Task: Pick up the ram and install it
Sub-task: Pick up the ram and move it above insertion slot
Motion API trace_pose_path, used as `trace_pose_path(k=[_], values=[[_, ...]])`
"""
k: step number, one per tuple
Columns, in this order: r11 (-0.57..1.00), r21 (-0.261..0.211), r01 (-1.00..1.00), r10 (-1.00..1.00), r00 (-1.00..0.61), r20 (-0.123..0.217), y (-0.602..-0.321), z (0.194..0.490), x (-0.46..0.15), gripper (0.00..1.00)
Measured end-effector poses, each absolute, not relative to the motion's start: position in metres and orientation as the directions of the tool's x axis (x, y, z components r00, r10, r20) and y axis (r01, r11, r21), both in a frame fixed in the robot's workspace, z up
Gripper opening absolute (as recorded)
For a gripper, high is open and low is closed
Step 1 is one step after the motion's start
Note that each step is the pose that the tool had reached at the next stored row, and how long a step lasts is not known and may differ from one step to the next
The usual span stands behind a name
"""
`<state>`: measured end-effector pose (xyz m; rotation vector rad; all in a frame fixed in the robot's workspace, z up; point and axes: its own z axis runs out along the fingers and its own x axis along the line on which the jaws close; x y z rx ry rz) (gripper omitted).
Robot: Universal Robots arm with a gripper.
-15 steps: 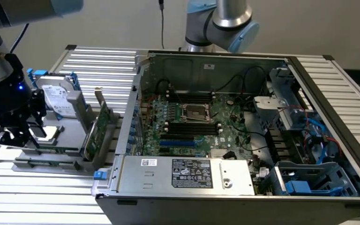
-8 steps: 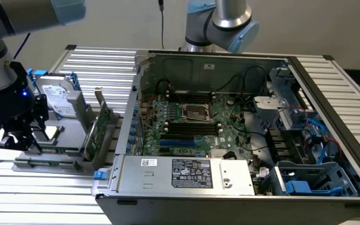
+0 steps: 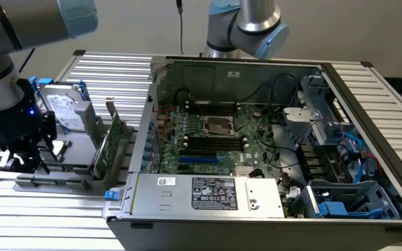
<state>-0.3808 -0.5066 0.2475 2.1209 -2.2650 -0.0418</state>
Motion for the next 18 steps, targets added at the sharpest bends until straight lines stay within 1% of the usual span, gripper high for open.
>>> trace_pose_path(k=[18], values=[[0.066, 0.046, -0.997, -0.998, -0.066, 0.009, -0.517, 0.215, -0.389, 0.36]])
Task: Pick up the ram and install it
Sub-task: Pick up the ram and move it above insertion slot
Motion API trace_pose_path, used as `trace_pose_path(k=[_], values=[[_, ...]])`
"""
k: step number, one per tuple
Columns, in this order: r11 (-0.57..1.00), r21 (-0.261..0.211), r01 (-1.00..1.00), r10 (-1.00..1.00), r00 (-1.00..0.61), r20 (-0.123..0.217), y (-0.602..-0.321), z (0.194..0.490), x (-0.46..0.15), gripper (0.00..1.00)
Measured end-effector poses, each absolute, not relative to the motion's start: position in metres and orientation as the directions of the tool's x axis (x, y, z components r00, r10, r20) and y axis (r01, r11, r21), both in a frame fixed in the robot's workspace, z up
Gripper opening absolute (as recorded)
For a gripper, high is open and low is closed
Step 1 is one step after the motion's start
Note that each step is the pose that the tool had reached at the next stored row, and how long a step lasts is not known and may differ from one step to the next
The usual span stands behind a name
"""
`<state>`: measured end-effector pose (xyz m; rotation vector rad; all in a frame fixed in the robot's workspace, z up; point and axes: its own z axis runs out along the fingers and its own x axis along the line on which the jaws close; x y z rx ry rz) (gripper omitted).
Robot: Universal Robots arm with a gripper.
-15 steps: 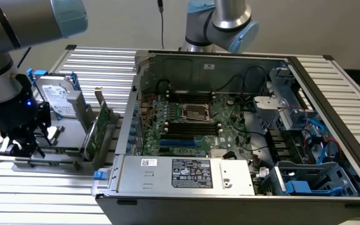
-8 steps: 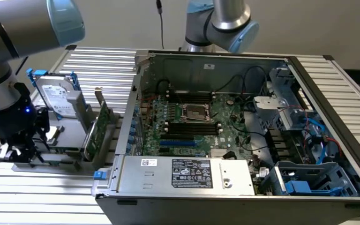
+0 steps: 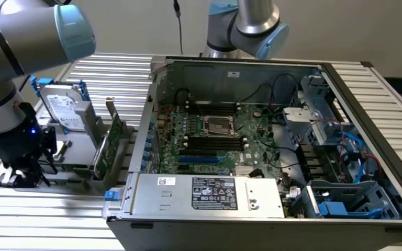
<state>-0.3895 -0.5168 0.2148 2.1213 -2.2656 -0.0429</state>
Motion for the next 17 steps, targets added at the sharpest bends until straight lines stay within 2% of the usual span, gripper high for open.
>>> trace_pose_path(k=[17], values=[[0.065, 0.047, -0.997, -0.998, -0.065, -0.01, -0.517, 0.198, -0.385, 0.36]])
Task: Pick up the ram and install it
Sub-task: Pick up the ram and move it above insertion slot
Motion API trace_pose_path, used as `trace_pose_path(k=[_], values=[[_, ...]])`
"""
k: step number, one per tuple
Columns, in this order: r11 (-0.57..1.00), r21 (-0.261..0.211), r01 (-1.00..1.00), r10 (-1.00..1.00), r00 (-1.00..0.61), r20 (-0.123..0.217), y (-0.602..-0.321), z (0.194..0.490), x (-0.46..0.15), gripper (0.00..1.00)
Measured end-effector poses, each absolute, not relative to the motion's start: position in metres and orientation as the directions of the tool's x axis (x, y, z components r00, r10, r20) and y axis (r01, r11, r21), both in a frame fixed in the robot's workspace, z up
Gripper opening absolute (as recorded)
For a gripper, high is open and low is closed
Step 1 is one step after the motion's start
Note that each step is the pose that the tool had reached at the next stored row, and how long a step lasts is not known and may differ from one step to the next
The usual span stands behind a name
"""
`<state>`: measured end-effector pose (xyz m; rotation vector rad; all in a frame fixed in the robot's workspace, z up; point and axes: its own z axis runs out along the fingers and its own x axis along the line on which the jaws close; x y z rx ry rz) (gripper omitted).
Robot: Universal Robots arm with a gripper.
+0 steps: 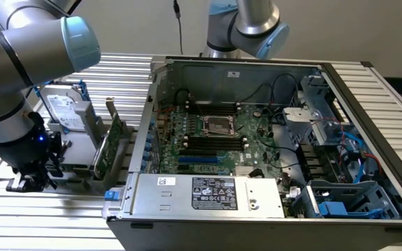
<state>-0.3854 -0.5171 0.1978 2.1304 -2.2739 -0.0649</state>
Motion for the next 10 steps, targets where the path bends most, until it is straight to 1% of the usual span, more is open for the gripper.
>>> trace_pose_path(k=[4, 5, 6, 8, 9, 10], values=[[0.065, 0.047, -0.997, -0.998, -0.065, -0.01, -0.5171, 0.1973, -0.3853, 0.36], [0.065, 0.047, -0.997, -0.998, -0.065, -0.01, -0.5171, 0.1971, -0.3854, 0.34], [0.065, 0.047, -0.997, -0.998, -0.065, -0.011, -0.5171, 0.1969, -0.3853, 0.28], [0.065, 0.047, -0.997, -0.998, -0.065, -0.01, -0.5171, 0.1966, -0.3853, 0.28], [0.065, 0.047, -0.997, -0.998, -0.065, -0.011, -0.5171, 0.1965, -0.3853, 0.21], [0.065, 0.047, -0.997, -0.998, -0.065, -0.01, -0.5171, 0.1965, -0.3853, 0.21]])
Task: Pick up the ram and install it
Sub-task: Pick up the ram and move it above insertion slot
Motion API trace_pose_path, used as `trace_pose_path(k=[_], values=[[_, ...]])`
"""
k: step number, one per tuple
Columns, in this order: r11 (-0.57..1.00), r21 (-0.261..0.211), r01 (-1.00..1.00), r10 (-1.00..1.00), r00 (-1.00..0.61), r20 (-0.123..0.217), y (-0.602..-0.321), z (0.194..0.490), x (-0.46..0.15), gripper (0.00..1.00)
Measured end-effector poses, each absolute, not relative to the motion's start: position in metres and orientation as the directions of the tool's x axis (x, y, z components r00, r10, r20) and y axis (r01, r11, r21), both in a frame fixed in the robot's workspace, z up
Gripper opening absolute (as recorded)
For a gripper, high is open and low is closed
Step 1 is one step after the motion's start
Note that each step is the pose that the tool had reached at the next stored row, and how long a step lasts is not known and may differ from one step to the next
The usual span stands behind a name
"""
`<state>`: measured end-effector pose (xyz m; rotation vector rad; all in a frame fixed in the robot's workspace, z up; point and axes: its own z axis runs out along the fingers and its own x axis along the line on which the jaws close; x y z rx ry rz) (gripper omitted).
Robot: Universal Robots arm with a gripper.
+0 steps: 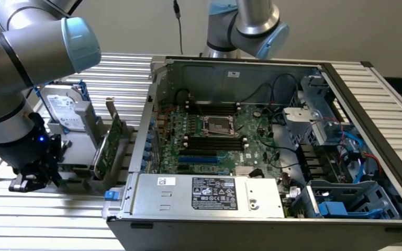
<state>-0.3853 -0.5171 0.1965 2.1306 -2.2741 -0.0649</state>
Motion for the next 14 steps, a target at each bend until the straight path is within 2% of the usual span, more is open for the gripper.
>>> trace_pose_path(k=[3, 4, 14], values=[[0.065, 0.047, -0.997, -0.998, -0.065, -0.01, -0.5171, 0.1965, -0.3854, 0.19], [0.065, 0.047, -0.997, -0.998, -0.065, -0.01, -0.5171, 0.1965, -0.3853, 0.14], [0.065, 0.047, -0.997, -0.998, -0.065, -0.01, -0.5171, 0.1965, -0.3853, 0.14]])
